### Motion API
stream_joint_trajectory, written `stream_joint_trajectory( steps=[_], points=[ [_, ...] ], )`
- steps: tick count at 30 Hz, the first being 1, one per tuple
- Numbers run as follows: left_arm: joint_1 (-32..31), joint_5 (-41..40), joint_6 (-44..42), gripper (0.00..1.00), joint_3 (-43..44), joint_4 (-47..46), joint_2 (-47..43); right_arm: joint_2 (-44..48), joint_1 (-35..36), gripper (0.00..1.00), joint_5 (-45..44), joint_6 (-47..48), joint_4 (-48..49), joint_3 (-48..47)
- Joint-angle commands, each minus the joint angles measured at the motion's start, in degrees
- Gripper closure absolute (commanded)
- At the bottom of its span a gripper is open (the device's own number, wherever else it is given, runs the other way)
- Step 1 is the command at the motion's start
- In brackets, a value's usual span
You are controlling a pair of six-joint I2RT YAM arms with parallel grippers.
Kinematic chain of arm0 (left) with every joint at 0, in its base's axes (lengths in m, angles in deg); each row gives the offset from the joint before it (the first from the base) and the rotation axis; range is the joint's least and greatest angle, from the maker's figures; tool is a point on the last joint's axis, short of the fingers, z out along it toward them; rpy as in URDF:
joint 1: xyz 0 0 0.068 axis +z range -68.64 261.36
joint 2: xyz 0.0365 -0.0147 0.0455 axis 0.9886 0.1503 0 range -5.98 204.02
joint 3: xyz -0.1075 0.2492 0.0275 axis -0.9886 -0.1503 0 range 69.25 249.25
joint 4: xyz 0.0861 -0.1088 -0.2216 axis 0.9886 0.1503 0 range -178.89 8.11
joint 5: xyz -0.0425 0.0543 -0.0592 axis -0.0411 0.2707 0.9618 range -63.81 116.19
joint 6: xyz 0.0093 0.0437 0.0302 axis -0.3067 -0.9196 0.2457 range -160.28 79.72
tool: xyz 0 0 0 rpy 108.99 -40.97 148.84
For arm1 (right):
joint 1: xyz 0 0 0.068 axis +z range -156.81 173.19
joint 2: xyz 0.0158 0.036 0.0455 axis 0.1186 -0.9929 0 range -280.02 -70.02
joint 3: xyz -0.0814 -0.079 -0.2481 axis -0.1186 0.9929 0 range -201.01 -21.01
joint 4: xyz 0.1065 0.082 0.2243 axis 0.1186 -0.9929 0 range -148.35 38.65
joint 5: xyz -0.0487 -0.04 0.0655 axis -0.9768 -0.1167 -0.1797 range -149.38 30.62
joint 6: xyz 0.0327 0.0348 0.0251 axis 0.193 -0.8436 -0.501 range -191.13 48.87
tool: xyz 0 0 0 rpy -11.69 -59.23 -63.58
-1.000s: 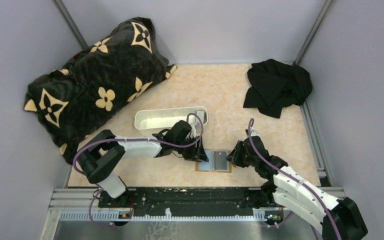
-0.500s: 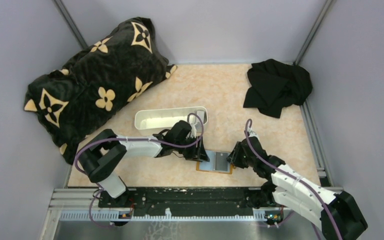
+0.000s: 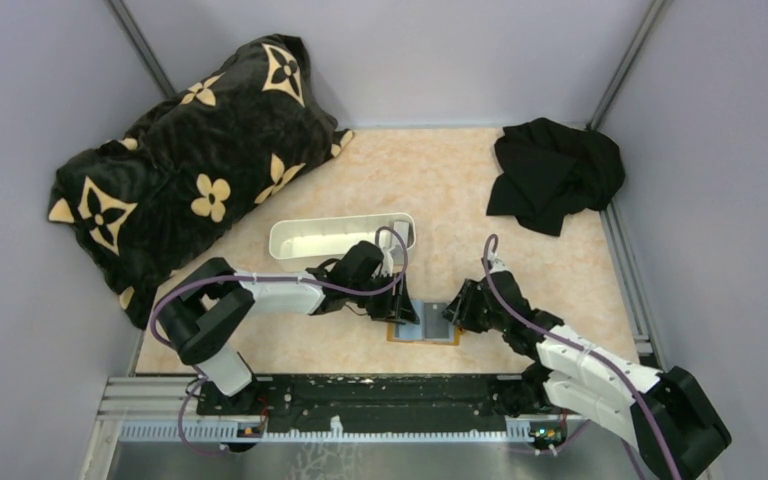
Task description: Take the credit cards out of the card holder
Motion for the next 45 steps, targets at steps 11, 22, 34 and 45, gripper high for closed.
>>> stream_joint_trajectory(
  steps=[11,22,34,45],
  points=[
    [0.17,-1.3,-0.43,0.45,-1.79,0.71,2.18,-2.18,0.68,0.62,13.22,1.26,13.36,2.64],
    [0.13,-1.2,-0.23,0.45,-2.82,-0.08,2.36,-3.91,0.68,0.62,15.49,0.87,16.94,1.67],
    [0.26,-1.72,-1.8,0.45,-1.73,2.2,-1.79,-6.06,0.68,0.62,17.24,-0.23,21.36,0.61],
    [0.23,-11.37,-6.82,0.45,0.45,16.75,-10.01,-7.83,0.68,0.62,17.79,0.28,22.62,-0.01]
  ],
)
